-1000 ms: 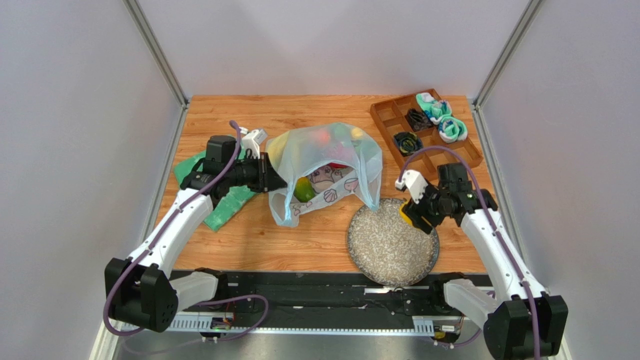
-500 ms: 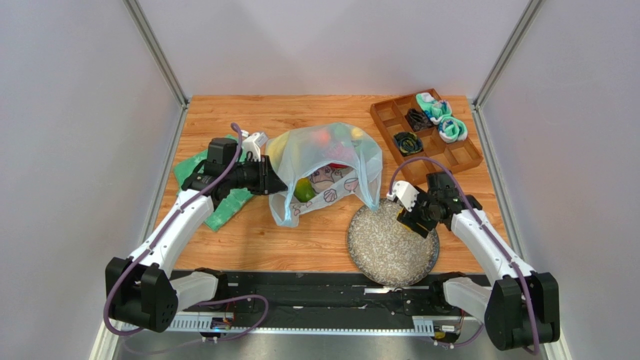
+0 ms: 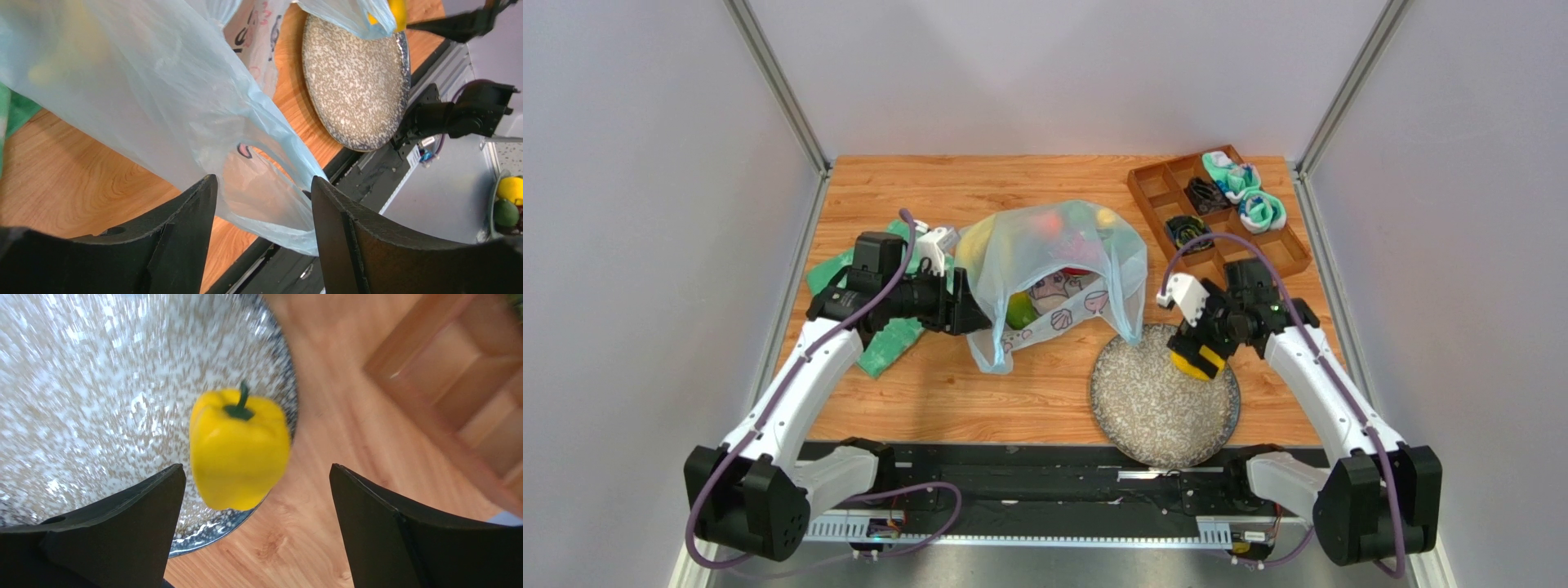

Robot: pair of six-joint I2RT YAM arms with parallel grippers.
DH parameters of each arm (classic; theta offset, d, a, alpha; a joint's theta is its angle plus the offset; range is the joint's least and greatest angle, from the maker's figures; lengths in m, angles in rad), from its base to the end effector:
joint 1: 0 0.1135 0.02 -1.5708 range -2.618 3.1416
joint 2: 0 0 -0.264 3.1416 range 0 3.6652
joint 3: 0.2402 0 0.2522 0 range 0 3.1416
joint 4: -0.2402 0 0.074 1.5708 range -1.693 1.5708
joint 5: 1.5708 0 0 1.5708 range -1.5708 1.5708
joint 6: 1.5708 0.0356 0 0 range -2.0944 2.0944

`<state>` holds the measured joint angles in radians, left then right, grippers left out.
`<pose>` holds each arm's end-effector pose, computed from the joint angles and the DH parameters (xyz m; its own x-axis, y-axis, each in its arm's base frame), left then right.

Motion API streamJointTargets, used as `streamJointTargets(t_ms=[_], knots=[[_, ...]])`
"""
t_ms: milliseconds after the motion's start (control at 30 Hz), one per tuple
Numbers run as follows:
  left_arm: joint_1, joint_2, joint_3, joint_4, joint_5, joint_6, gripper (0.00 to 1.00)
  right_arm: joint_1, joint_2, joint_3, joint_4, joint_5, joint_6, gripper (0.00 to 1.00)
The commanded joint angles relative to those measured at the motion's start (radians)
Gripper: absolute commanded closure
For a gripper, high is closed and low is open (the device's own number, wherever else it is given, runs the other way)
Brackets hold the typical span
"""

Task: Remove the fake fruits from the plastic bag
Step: Place the fake fruit on the plate, then adjust the plastic bag at the center of the board.

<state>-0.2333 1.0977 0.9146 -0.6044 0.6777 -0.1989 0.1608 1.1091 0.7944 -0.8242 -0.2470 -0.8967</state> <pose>0.2121 -0.0733 0.2908 -0.7964 0.0311 -0.6039 0.4623 0.6751 -0.5750 0.1954 0.0405 0.2325 -0.3594 -0.8257 -0.4348 -0.8603 0.4736 -0.1884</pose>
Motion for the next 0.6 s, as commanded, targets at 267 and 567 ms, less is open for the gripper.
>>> streamJointTargets(t_ms=[267, 567], knots=[[-0.015, 0.02, 0.03, -0.05, 0.182, 0.038, 0.25, 0.242, 0.211, 0.445, 0.022, -0.169, 0.36, 0.0], [-0.081, 0.117, 0.036, -0.018, 0.22, 0.007, 0.24, 0.347, 0.367, 0.439, 0.059, -0.045, 0.505, 0.0]])
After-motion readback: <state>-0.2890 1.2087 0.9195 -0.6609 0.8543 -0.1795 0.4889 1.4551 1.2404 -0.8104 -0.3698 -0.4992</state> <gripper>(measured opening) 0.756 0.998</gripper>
